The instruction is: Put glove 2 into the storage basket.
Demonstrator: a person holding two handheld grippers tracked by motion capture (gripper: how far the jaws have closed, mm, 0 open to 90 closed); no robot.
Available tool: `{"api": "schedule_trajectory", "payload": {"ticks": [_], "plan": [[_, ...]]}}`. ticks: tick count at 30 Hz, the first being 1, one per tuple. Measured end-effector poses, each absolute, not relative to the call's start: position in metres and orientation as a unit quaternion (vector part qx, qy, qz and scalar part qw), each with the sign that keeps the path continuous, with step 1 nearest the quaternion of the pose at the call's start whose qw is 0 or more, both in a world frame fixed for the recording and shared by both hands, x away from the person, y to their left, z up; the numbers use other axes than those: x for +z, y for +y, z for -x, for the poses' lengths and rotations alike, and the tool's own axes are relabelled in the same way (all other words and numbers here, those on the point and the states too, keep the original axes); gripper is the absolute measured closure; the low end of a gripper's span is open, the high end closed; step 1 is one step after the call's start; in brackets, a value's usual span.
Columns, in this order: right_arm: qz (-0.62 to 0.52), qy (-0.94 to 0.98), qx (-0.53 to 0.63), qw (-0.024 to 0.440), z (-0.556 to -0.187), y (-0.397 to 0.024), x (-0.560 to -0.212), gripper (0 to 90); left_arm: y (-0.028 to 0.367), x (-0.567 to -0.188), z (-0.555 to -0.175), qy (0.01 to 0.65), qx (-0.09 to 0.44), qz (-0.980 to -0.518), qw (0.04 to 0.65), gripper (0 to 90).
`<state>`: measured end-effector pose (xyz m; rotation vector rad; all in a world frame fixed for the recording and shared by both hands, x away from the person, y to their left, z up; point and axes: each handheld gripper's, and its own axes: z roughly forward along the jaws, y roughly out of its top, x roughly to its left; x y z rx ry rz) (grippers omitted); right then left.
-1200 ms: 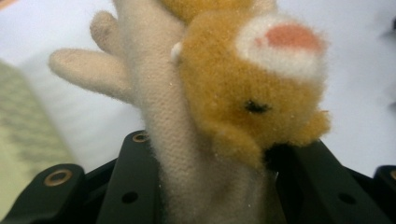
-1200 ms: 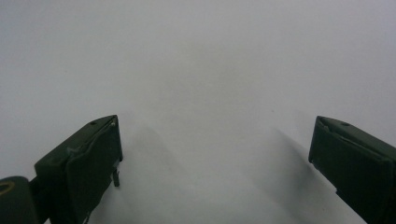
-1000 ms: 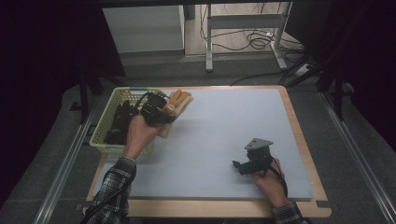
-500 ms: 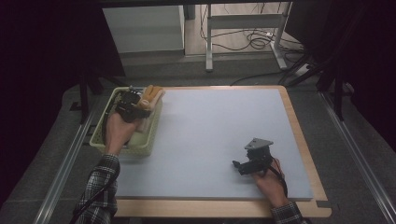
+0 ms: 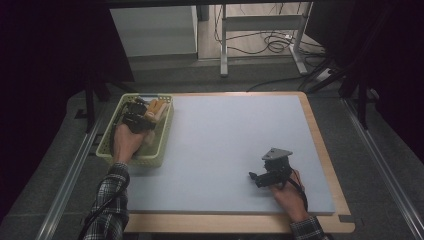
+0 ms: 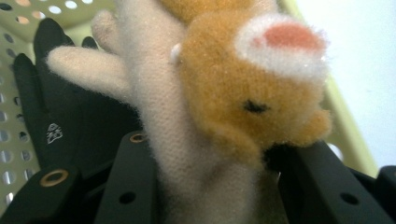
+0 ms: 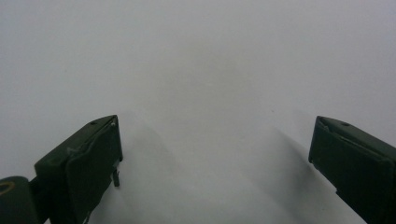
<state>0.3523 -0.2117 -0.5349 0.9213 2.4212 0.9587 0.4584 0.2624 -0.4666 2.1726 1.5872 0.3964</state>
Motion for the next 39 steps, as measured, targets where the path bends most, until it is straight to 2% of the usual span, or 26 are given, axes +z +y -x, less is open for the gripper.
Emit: {"api": "schedule_trajectory", "payload": {"ticks": [8, 14, 18, 20, 25, 29, 32, 34, 36, 39], "plan": [[-0.327, 0.861, 0.341, 0.189, -0.352, -0.212, -0.535, 2.5, 0.253, -0.493, -0.477, 0.578, 0.127, -0.791, 0.156, 59.0], [-0.327, 0.861, 0.341, 0.188, -0.352, -0.212, -0.535, 2.6, 0.248, -0.503, -0.485, 0.574, 0.107, -0.797, 0.154, 55.5], [-0.327, 0.861, 0.341, 0.188, -0.352, -0.212, -0.535, 2.6, 0.247, -0.507, -0.488, 0.578, 0.097, -0.798, 0.142, 44.6], [-0.327, 0.861, 0.341, 0.188, -0.352, -0.212, -0.535, 2.7, 0.252, -0.508, -0.489, 0.586, 0.084, -0.795, 0.136, 35.0], [-0.327, 0.861, 0.341, 0.188, -0.352, -0.212, -0.535, 2.7, 0.265, -0.501, -0.483, 0.585, 0.063, -0.786, 0.188, 12.5], [-0.327, 0.861, 0.341, 0.188, -0.352, -0.212, -0.535, 2.7, 0.266, -0.488, -0.478, 0.575, 0.083, -0.788, 0.204, 5.0], [-0.327, 0.861, 0.341, 0.189, -0.352, -0.212, -0.535, 2.7, 0.269, -0.476, -0.473, 0.568, 0.105, -0.788, 0.212, 5.5], [-0.326, 0.861, 0.341, 0.189, -0.352, -0.212, -0.535, 2.7, 0.272, -0.468, -0.471, 0.572, 0.126, -0.782, 0.215, 10.2], [-0.327, 0.861, 0.341, 0.189, -0.352, -0.212, -0.535, 2.7, 0.276, -0.463, -0.468, 0.578, 0.151, -0.774, 0.208, 18.4], [-0.326, 0.861, 0.341, 0.189, -0.352, -0.212, -0.535, 2.7, 0.285, -0.462, -0.465, 0.598, 0.177, -0.758, 0.195, 39.0]]}}
